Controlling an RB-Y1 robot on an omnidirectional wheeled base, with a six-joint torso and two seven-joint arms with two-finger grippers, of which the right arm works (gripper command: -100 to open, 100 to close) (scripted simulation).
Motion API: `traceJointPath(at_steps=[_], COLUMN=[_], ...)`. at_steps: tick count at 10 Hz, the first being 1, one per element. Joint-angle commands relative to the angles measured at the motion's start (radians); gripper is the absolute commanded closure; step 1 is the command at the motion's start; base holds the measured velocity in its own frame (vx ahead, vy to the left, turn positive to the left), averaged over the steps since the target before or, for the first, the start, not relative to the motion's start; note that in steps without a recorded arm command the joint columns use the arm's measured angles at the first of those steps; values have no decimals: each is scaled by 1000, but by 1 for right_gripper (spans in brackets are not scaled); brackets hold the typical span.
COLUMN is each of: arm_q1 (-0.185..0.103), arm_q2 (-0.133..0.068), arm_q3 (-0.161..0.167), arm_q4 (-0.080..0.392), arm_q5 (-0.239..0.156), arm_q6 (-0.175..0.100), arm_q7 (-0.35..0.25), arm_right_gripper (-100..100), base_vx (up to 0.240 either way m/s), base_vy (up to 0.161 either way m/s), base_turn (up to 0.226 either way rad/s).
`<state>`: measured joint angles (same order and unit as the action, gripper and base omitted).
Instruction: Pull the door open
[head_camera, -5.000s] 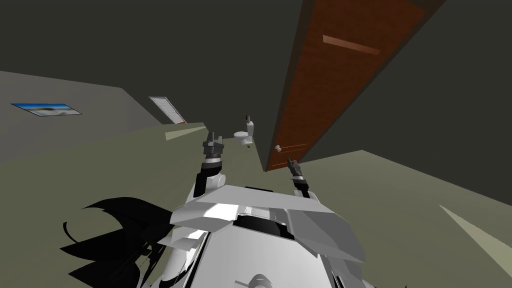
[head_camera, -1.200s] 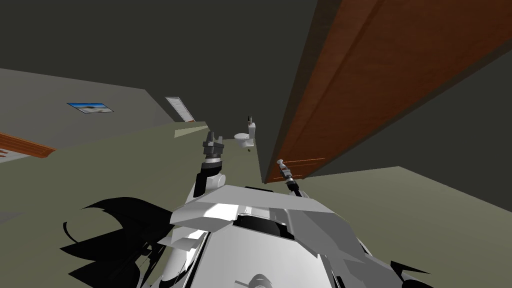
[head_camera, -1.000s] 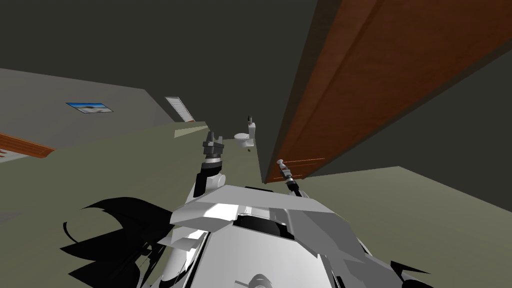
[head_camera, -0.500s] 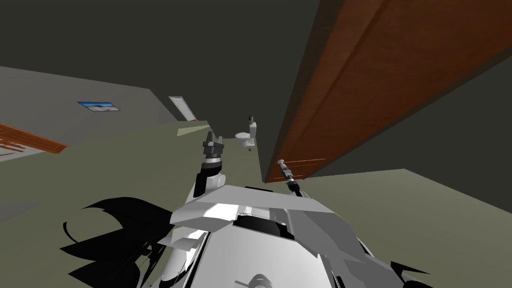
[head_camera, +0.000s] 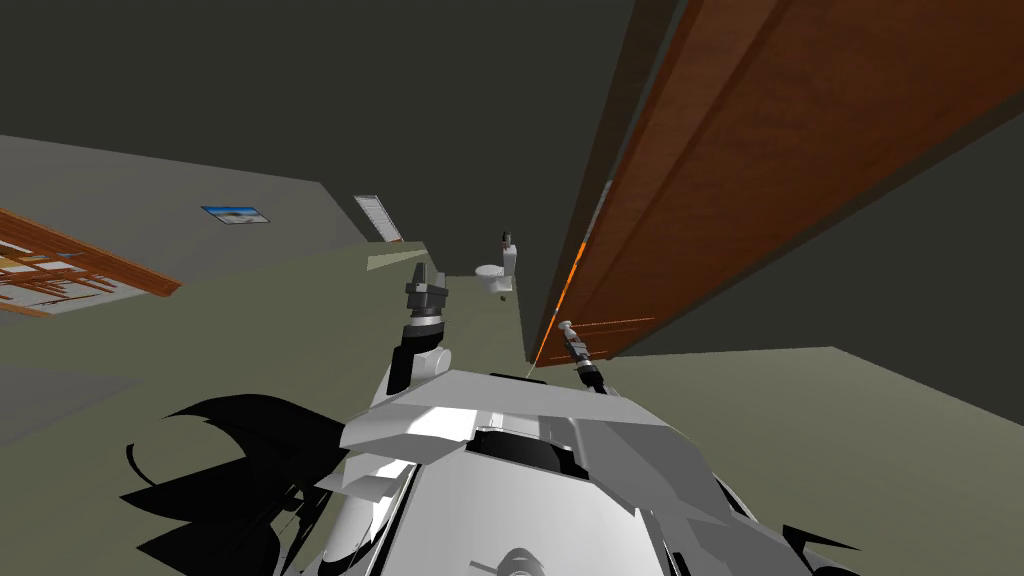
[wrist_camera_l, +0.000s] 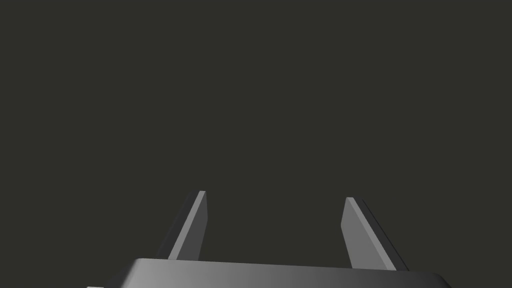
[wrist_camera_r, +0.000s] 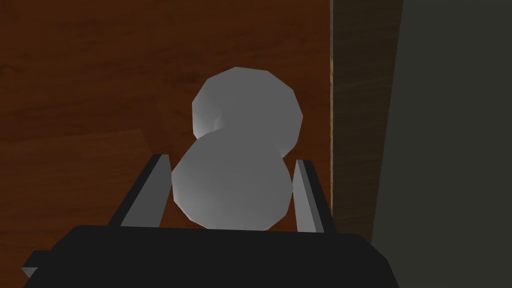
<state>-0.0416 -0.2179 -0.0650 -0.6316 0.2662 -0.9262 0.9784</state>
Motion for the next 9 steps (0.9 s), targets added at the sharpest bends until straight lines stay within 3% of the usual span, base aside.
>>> traceJointPath(at_steps=[1,9], arm_q1=[7,19], arm_q2=[-9,-25], arm_q3=[-4,1], arm_q4=[-8,-9], arm_q5=[-21,-85], arm_q6=[7,12], arm_q7=[-50,-243], arm_right_gripper=[100,100], base_vx=[-67,-42], base_vy=[-3,-10], base_turn=[105,73])
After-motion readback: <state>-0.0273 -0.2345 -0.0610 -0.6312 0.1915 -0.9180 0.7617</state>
